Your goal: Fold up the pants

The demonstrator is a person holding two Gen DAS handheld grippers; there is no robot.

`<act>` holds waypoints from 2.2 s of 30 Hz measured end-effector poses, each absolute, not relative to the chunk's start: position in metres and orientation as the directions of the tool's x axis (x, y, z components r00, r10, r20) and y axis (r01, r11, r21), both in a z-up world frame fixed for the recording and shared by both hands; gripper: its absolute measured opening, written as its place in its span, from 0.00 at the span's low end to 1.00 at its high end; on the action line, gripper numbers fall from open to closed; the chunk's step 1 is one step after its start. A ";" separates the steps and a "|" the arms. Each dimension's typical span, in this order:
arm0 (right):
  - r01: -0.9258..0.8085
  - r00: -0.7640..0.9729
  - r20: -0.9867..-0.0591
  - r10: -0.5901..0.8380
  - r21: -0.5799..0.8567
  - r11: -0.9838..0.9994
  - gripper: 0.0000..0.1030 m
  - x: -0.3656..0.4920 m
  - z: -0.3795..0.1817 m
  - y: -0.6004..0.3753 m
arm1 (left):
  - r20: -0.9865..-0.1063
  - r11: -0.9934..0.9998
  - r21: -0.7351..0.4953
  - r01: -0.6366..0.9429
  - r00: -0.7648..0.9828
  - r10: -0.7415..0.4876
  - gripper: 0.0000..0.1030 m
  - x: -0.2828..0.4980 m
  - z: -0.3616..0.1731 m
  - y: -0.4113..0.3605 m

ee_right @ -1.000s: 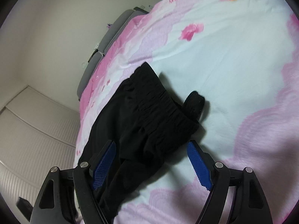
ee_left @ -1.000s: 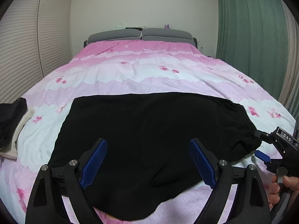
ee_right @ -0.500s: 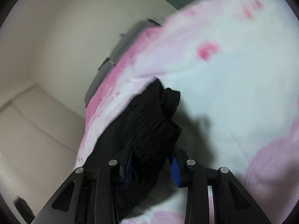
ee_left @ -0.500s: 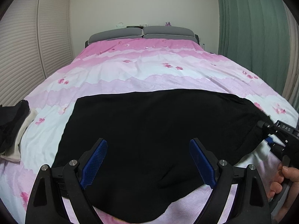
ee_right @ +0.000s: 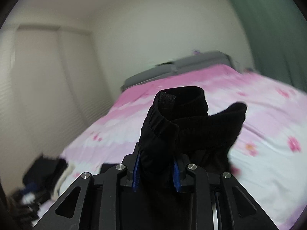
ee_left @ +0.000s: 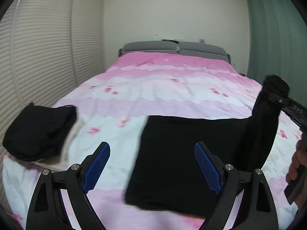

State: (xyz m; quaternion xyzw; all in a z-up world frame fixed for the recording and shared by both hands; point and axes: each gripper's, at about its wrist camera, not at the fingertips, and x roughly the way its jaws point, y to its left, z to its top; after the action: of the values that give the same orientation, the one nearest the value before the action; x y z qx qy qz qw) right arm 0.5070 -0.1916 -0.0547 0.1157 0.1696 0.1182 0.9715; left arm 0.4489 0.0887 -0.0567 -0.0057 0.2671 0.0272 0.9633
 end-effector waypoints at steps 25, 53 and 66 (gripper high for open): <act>-0.540 0.614 -0.631 0.474 0.102 0.835 0.54 0.468 -0.153 0.029 | -0.609 0.991 -0.005 -0.132 0.787 0.102 0.88 0.426 -0.101 0.210; -0.239 0.560 -0.802 0.207 0.083 0.968 0.39 0.599 -0.181 0.058 | -0.631 0.980 -0.059 -0.191 0.768 0.112 0.88 0.438 -0.122 0.232; -0.467 0.493 -0.716 0.495 0.262 0.844 0.23 0.551 -0.127 0.063 | -0.615 0.977 -0.085 -0.197 0.782 0.104 0.88 0.425 -0.115 0.238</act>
State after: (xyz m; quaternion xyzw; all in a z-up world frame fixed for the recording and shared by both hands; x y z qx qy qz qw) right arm 0.5505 0.0626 -0.1269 0.0166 0.4198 0.2784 0.8637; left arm 0.4251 0.2378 -0.1151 -0.0723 0.3205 0.0800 0.9411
